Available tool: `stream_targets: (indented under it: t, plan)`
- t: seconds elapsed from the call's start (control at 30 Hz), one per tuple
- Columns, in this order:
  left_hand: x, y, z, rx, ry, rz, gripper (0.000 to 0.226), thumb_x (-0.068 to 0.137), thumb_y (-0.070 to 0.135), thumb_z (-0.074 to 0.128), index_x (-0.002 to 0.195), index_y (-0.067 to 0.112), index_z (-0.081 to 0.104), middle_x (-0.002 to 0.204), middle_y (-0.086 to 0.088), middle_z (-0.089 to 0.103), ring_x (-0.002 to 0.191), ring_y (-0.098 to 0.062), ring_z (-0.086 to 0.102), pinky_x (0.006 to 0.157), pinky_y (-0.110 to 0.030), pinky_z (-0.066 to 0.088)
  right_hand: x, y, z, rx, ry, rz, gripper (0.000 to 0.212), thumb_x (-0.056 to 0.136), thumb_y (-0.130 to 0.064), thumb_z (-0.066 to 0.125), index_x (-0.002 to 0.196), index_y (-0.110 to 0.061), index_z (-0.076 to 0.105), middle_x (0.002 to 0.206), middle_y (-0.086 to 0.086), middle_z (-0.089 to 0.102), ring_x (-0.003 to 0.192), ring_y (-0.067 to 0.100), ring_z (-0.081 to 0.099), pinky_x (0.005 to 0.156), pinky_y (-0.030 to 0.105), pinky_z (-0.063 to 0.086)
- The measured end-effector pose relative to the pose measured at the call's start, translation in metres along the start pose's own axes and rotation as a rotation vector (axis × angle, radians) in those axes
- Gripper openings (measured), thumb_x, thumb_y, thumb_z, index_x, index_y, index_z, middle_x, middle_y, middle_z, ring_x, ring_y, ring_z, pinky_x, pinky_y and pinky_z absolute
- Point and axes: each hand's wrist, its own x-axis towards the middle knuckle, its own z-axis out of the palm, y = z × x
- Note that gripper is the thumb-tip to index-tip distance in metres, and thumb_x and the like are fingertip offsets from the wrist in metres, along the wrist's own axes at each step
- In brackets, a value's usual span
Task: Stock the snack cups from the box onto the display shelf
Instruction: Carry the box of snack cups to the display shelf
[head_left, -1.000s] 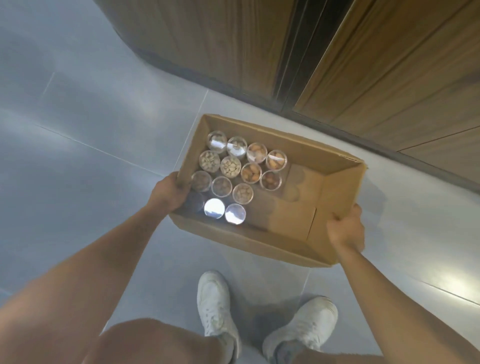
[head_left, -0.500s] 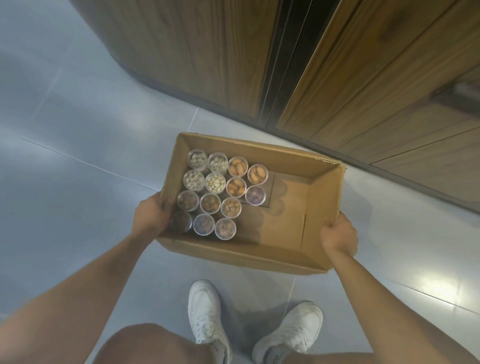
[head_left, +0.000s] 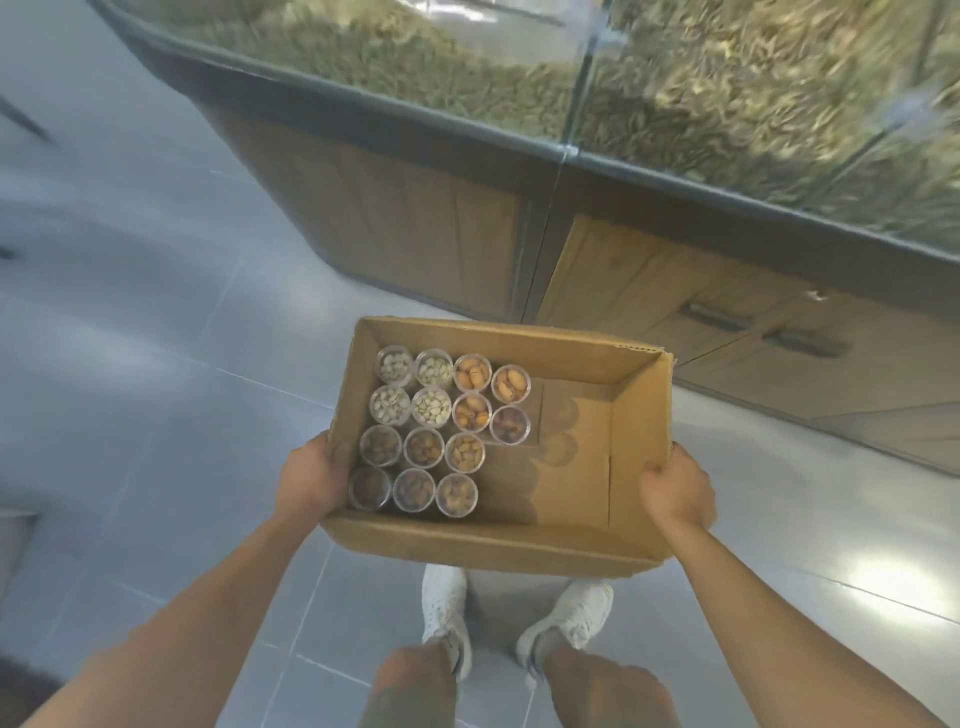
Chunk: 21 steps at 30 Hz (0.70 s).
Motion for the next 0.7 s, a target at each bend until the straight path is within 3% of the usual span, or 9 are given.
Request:
stream_targets:
  t: [0.2, 0.33, 0.47, 0.57, 0.7]
  plan:
    - [-0.079, 0.032, -0.118, 0.014, 0.004, 0.087, 0.039, 0.1, 0.047, 0.041, 0.094, 0.013, 0.06, 0.087, -0.013, 0.068, 0.082, -0.038, 0.064, 0.072, -0.043, 0.053, -0.094, -0.015, -0.11, 0.043, 0.024, -0.021, 0.011, 0.097, -0.021, 0.048, 0.1, -0.027, 0.057, 0.09, 0.001, 0.06, 0.081, 0.03, 0.057, 0.066, 0.035, 0.044]
    - [-0.108, 0.05, -0.163, 0.071, -0.001, 0.156, 0.034, 0.102, 0.044, 0.044, 0.094, 0.014, 0.06, 0.088, -0.01, 0.068, 0.081, -0.036, 0.063, 0.072, -0.041, 0.052, -0.135, -0.006, -0.147, 0.063, 0.043, -0.015, 0.008, 0.096, -0.021, 0.05, 0.097, -0.026, 0.057, 0.09, 0.003, 0.063, 0.081, 0.029, 0.059, 0.066, 0.035, 0.046]
    - [-0.123, 0.07, -0.182, 0.128, -0.002, 0.235, 0.03, 0.104, 0.037, 0.045, 0.094, 0.012, 0.058, 0.091, -0.016, 0.068, 0.084, -0.037, 0.062, 0.073, -0.041, 0.049, -0.166, 0.014, -0.17, 0.11, 0.091, 0.036, 0.008, 0.098, -0.021, 0.05, 0.097, -0.025, 0.056, 0.092, 0.003, 0.063, 0.082, 0.028, 0.058, 0.068, 0.035, 0.046]
    - [-0.133, 0.085, -0.185, 0.172, -0.011, 0.285, 0.026, 0.103, 0.036, 0.045, 0.091, 0.016, 0.057, 0.084, -0.011, 0.065, 0.077, -0.034, 0.057, 0.071, -0.04, 0.049, -0.185, 0.039, -0.178, 0.145, 0.103, 0.087, 0.012, 0.099, -0.02, 0.049, 0.1, -0.025, 0.06, 0.093, 0.001, 0.065, 0.084, 0.027, 0.062, 0.07, 0.037, 0.052]
    - [-0.148, 0.119, -0.178, 0.269, -0.039, 0.386, 0.023, 0.105, 0.034, 0.044, 0.098, 0.017, 0.057, 0.089, -0.009, 0.064, 0.079, -0.031, 0.053, 0.073, -0.039, 0.046, -0.203, 0.081, -0.188, 0.193, 0.128, 0.145, 0.019, 0.1, -0.02, 0.049, 0.112, -0.023, 0.063, 0.102, 0.003, 0.068, 0.091, 0.029, 0.065, 0.071, 0.035, 0.049]
